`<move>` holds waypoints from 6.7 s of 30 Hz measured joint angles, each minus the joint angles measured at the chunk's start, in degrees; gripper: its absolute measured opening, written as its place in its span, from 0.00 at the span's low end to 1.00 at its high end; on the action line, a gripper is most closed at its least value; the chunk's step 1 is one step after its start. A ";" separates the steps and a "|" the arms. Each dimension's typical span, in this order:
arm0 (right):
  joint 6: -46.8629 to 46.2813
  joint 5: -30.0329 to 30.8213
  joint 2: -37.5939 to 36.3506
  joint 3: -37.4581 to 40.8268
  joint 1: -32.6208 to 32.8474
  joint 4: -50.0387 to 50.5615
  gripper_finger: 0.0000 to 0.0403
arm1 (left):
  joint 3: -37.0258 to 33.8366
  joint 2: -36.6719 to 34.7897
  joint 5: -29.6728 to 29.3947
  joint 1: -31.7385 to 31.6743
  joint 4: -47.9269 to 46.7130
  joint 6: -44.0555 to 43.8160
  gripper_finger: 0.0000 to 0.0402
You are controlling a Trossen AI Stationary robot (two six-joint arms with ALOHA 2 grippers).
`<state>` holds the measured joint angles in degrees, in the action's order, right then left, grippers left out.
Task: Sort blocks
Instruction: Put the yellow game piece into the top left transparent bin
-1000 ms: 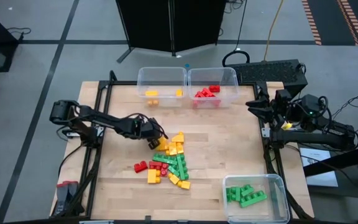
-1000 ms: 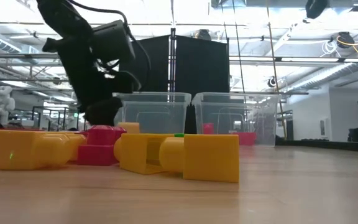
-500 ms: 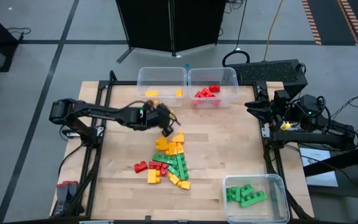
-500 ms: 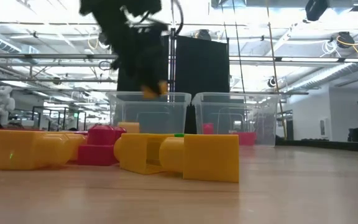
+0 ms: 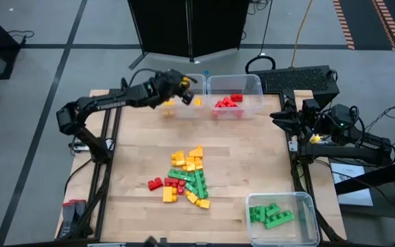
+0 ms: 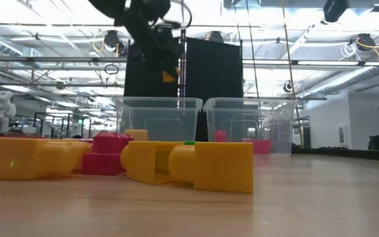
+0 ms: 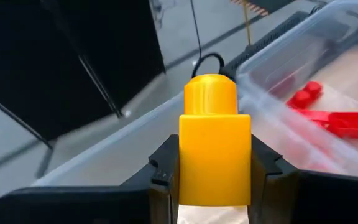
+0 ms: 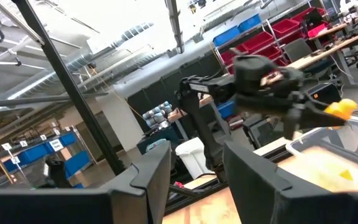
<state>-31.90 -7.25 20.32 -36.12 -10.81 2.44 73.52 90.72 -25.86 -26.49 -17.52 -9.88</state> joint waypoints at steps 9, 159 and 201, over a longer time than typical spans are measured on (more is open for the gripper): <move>0.00 0.00 -0.02 0.00 0.02 0.00 0.36 | -0.07 6.79 9.67 -6.70 -1.46 -1.69 0.21; 1.31 -4.90 0.00 -0.02 0.02 9.75 0.36 | 15.13 20.00 20.93 25.15 -16.39 7.86 0.75; -2.33 -4.84 -0.02 -0.02 0.02 13.28 0.36 | 17.79 26.80 10.55 25.61 -16.26 10.23 0.22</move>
<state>-34.23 -12.09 20.29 -36.14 -10.79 15.71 91.31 117.52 -15.31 -0.89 -33.79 0.36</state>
